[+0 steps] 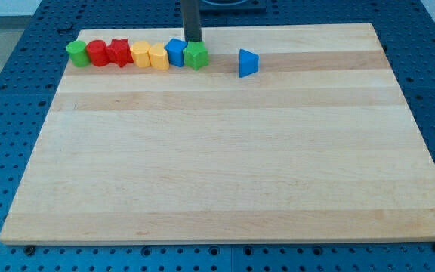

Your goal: Slide the blue triangle a bit up

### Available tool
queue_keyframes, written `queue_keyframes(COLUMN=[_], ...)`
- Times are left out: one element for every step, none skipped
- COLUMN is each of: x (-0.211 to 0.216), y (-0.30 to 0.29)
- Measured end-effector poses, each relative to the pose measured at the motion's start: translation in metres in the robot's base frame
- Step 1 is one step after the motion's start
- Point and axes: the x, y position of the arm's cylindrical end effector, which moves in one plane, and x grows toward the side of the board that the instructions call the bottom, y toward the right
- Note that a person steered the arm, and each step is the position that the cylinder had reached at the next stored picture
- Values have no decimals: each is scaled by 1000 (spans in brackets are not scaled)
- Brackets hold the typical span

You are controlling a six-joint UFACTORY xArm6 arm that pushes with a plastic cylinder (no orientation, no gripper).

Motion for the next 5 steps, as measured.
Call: queue_keyframes(x=[0,-2,-6,-11,-9], y=[-1,3,49,105,153])
